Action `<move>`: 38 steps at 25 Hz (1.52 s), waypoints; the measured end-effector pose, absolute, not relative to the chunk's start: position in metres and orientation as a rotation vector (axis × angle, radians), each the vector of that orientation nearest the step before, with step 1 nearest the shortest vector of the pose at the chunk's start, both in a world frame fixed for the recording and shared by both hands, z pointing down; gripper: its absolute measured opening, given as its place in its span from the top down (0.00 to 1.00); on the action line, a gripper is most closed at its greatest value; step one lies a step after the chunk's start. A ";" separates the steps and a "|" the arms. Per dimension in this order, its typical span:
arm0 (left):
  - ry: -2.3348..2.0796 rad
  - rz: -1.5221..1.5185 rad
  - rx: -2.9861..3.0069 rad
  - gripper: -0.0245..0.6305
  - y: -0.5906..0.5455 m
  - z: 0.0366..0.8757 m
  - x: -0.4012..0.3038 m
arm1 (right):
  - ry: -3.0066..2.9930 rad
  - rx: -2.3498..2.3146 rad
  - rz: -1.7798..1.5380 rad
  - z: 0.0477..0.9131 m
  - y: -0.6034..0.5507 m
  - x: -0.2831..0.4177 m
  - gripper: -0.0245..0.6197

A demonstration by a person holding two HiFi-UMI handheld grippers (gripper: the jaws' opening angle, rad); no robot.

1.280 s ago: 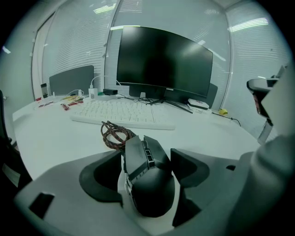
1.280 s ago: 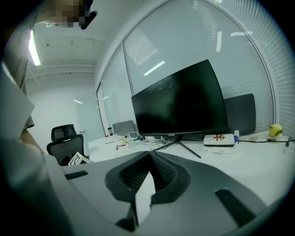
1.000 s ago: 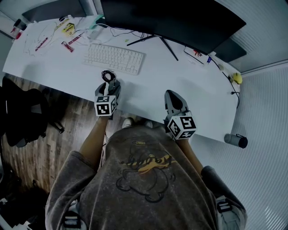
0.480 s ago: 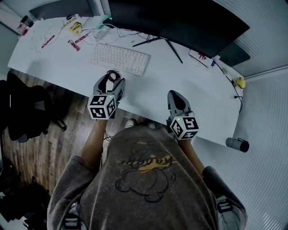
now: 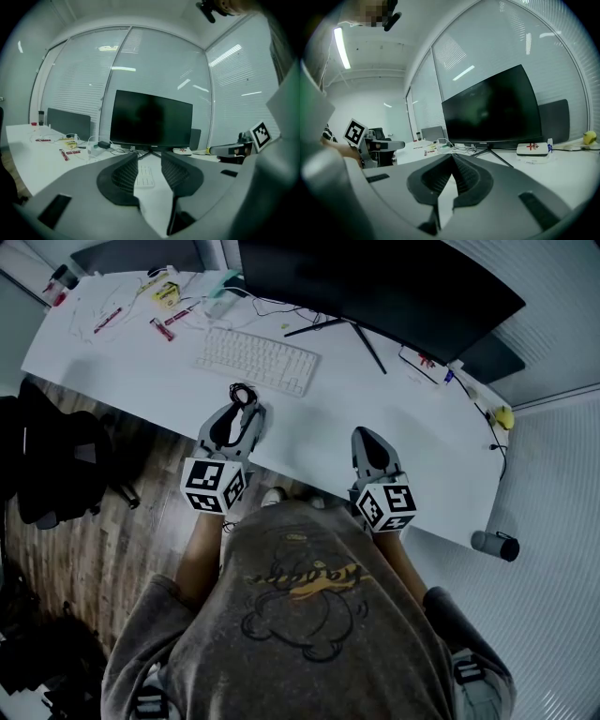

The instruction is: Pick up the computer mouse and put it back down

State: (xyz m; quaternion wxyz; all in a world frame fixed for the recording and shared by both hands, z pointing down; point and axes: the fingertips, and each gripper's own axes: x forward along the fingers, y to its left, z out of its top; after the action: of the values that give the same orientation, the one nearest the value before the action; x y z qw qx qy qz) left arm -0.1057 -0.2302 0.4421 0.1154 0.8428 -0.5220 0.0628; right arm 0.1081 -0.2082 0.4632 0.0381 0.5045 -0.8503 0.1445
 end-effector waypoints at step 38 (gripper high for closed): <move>-1.569 0.180 2.347 0.93 -0.201 0.482 -0.115 | -2.603 1.550 0.432 0.472 -0.187 0.107 0.95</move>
State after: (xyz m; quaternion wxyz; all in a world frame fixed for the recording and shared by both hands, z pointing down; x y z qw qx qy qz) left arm -0.1155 -0.2009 0.4822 0.1556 0.8195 -0.5480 0.0630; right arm 0.1070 -0.1869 0.4723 0.0406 0.5061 -0.8499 0.1411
